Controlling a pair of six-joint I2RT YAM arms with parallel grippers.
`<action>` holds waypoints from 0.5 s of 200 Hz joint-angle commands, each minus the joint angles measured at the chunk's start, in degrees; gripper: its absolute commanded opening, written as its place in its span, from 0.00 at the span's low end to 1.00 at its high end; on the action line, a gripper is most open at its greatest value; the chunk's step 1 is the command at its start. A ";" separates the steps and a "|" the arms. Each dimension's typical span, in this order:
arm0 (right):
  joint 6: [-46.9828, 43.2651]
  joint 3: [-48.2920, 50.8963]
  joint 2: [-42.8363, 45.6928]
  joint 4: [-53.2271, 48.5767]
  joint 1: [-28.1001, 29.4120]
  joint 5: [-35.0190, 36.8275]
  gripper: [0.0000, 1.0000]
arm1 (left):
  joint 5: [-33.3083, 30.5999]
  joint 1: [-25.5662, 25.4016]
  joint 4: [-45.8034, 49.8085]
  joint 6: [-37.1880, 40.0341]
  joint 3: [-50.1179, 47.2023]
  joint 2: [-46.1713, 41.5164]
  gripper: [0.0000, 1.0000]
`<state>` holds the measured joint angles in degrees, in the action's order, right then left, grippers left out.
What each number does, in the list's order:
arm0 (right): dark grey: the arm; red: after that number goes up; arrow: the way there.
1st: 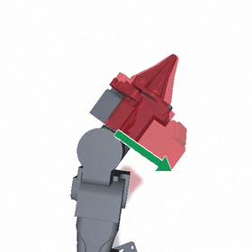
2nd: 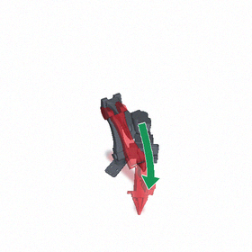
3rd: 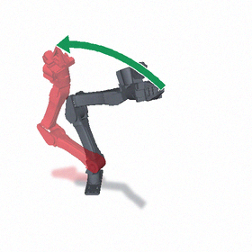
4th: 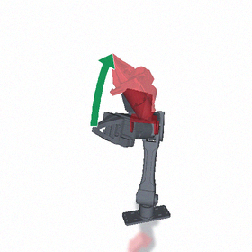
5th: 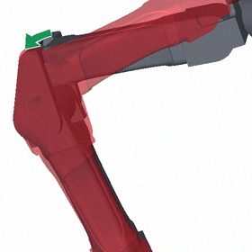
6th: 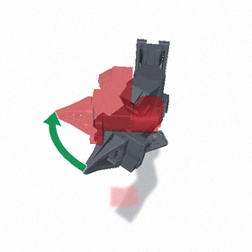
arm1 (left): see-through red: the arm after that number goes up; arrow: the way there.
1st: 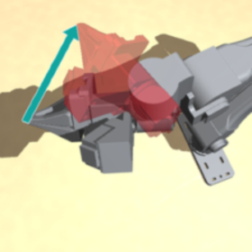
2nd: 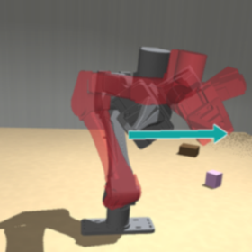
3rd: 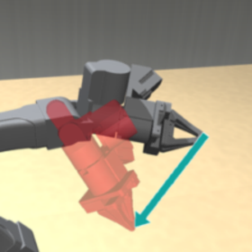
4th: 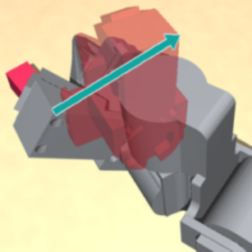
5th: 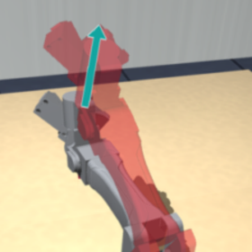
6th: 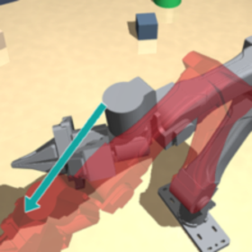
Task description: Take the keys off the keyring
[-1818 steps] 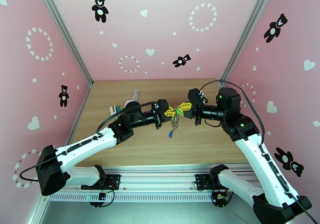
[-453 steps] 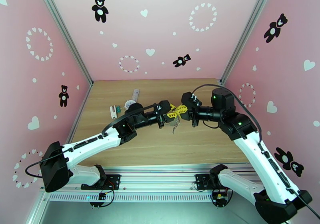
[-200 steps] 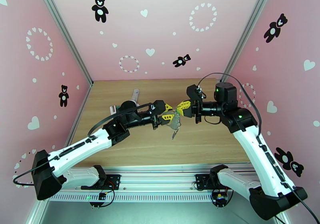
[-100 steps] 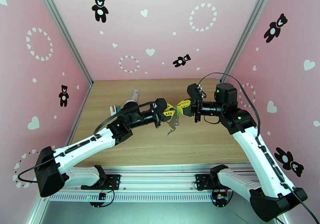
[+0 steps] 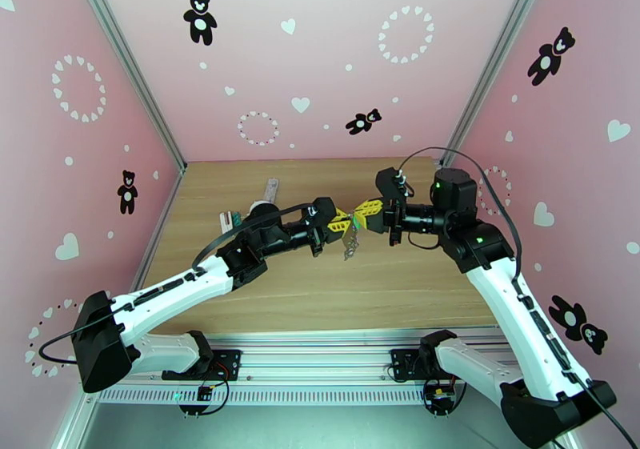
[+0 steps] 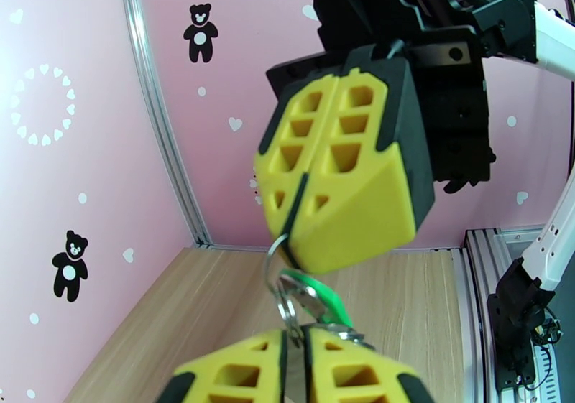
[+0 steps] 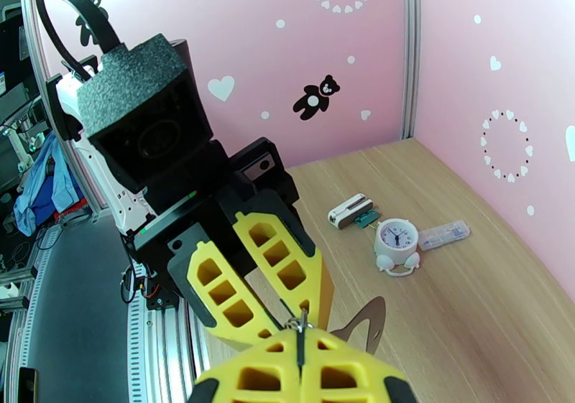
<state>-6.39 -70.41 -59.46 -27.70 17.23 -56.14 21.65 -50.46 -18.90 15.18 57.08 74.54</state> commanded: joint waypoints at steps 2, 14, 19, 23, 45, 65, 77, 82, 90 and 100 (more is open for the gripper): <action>0.00 0.28 1.41 1.03 -0.04 0.07 0.00 | -0.49 -0.29 -1.03 0.19 -0.04 0.35 0.12; -0.11 0.41 1.44 0.94 0.05 0.07 0.00 | -0.72 -0.29 -0.72 0.44 0.13 0.25 0.12; -0.11 0.41 1.47 0.93 0.08 0.09 0.00 | -0.62 -0.34 -0.50 0.62 0.26 0.20 0.11; -0.11 0.43 1.53 0.98 0.04 0.07 0.00 | -0.50 -0.30 -0.32 0.76 0.38 0.17 0.11; -1.07 0.36 1.63 0.11 0.57 1.02 0.00 | -0.32 -0.32 0.18 1.02 0.83 0.25 0.10; -1.63 0.10 1.73 -0.71 1.35 2.36 0.00 | 0.04 -0.34 0.67 1.45 1.26 0.23 0.08; -2.49 -0.05 1.84 -1.63 2.20 3.36 0.00 | 0.05 -0.32 1.35 1.77 1.80 0.28 0.08; -3.00 -0.20 1.83 -2.21 2.59 3.99 0.00 | -0.03 -0.32 1.74 1.95 2.10 0.31 0.08; -3.88 -0.27 1.87 -2.96 3.44 5.05 0.00 | 0.06 -0.33 2.35 2.12 2.66 0.25 0.07; -4.68 -0.24 2.06 -3.65 4.31 6.25 0.00 | -0.05 -0.33 2.70 2.14 3.15 0.21 0.06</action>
<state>-8.43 -70.28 -58.70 -28.91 19.49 -52.40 21.67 -50.46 -17.37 16.12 57.45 74.54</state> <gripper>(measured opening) 0.035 0.073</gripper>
